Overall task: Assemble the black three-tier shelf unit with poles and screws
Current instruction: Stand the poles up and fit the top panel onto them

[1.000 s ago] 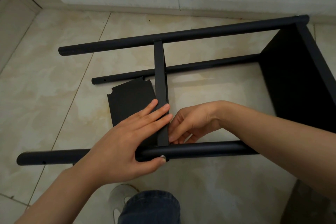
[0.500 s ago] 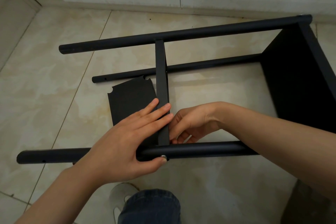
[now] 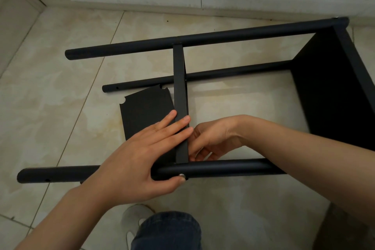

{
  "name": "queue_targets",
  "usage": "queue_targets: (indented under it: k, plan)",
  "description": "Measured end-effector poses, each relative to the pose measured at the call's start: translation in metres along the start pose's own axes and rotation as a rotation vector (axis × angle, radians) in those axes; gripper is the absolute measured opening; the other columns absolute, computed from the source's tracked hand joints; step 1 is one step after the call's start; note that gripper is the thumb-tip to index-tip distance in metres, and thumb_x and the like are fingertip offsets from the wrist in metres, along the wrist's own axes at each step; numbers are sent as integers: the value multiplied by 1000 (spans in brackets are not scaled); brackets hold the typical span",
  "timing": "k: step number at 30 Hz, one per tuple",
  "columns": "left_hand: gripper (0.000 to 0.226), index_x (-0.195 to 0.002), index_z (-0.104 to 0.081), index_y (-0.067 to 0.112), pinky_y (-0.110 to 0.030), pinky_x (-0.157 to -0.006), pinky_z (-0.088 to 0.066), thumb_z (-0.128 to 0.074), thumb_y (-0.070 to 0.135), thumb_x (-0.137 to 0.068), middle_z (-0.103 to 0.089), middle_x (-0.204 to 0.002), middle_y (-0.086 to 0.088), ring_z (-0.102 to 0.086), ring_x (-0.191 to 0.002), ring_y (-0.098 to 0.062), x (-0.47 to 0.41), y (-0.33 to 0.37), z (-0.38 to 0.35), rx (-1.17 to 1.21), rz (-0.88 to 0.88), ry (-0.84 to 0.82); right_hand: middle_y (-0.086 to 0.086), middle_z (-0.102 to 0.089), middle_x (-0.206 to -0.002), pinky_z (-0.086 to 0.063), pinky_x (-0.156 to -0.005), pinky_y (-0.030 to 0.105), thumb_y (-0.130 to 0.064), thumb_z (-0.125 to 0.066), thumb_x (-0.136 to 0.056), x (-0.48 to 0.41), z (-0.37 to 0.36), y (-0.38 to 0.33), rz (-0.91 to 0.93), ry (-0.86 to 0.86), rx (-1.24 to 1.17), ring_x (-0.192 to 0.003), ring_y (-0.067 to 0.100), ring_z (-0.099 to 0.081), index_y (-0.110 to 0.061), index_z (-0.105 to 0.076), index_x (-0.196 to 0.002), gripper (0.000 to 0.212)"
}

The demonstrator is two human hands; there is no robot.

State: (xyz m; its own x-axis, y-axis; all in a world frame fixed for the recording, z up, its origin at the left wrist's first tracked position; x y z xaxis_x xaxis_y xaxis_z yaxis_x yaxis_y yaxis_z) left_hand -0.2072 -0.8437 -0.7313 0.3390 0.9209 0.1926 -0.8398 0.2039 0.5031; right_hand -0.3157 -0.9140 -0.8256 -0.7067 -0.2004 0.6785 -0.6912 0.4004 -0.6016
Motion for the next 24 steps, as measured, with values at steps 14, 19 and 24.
queue_targets:
  k: [14,19,24]
  plan:
    - [83,-158,-30,32,-40,-121,-22,-61,58,-86,-16,-167,21,-6,-156,-6,1,0,0,-11,-1,1,4,-63,-84,-48,-77,27,-11,-58,-96,-1,-3,-3,14,-8,9,-78,14,-59,-11,-67,-95,9]
    - [82,-157,-29,32,-36,-120,-19,-60,58,-86,-16,-167,21,-5,-155,-5,1,0,0,-13,-2,0,1,-66,-80,-48,-80,27,-14,-60,-96,5,1,0,3,-57,3,-80,14,-60,-15,-72,-85,17]
    - [82,-157,-30,30,-38,-120,-21,-60,57,-86,-17,-167,19,-6,-156,-7,1,0,0,-18,-2,4,3,-65,-83,-47,-82,30,-13,-58,-97,-1,-1,1,10,-23,0,-82,15,-59,-12,-70,-93,12]
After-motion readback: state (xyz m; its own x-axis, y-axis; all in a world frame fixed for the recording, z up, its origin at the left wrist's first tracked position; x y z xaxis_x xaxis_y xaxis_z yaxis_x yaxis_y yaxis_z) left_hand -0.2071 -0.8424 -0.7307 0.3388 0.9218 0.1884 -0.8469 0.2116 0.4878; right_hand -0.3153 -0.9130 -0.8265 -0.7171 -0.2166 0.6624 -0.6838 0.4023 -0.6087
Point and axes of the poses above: each hand's wrist, its own x-axis away from the middle knuckle, its own z-axis out of the back of the hand, y = z × x, the point moved 6 cm from there along -x, towards the middle knuckle
